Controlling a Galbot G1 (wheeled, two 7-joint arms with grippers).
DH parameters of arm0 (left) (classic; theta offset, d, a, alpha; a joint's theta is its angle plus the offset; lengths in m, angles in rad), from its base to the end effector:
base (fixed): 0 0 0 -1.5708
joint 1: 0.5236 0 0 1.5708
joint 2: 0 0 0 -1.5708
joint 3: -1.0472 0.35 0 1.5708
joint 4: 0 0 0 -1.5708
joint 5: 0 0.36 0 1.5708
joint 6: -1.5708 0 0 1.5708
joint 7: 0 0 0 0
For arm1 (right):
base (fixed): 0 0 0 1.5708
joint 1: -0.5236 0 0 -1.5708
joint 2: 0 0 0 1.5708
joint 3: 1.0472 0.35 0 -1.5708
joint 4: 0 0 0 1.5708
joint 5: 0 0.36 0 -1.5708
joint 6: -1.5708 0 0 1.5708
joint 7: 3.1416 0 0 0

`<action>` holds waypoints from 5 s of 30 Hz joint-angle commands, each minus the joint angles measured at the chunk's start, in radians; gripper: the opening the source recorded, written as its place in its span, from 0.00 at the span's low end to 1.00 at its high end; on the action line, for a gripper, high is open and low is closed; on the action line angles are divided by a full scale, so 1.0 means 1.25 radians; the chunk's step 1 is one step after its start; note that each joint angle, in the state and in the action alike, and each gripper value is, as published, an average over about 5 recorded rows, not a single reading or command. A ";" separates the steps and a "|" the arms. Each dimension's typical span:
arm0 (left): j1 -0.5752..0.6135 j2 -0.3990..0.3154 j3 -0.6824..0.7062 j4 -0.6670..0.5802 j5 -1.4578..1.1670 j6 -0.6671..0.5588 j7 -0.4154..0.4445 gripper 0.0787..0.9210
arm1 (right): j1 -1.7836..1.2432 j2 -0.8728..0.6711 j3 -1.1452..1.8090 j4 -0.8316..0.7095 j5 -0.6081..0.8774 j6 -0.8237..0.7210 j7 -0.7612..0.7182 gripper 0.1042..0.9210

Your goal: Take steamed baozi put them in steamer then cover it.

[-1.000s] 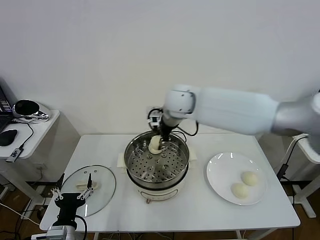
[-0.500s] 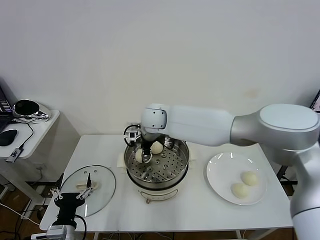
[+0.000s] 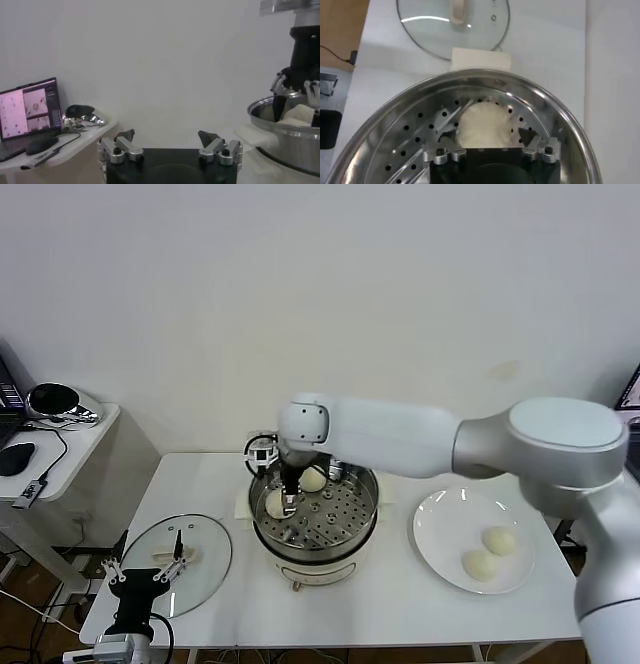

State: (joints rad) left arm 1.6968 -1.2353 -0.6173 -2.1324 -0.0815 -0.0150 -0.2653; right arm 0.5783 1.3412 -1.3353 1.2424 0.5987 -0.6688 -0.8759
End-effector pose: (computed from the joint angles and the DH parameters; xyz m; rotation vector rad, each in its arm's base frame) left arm 0.1569 0.0790 -0.2950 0.2338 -3.0803 -0.3914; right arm 0.5327 0.2121 -0.0678 1.4157 -1.4141 1.3952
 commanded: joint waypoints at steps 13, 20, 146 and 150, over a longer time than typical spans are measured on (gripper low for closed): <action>-0.010 0.009 0.021 -0.001 0.009 0.015 0.001 0.88 | 0.206 -0.623 -0.123 0.381 -0.244 0.195 -0.212 0.88; -0.007 0.003 0.031 -0.003 0.020 0.017 0.001 0.88 | 0.071 -0.770 -0.082 0.390 -0.394 0.284 -0.217 0.88; -0.002 -0.019 -0.008 0.025 0.034 -0.006 -0.015 0.88 | -0.033 -0.075 -0.030 0.121 -0.517 0.809 -0.156 0.61; -0.002 -0.021 -0.008 0.024 0.034 -0.005 -0.016 0.88 | -0.034 -0.082 -0.032 0.127 -0.512 0.813 -0.157 0.62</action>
State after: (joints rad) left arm 1.6941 -1.2611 -0.6272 -2.1009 -0.0397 -0.0218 -0.2847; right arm 0.5362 1.2305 -1.3683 1.3998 -0.0230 0.3131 -1.0635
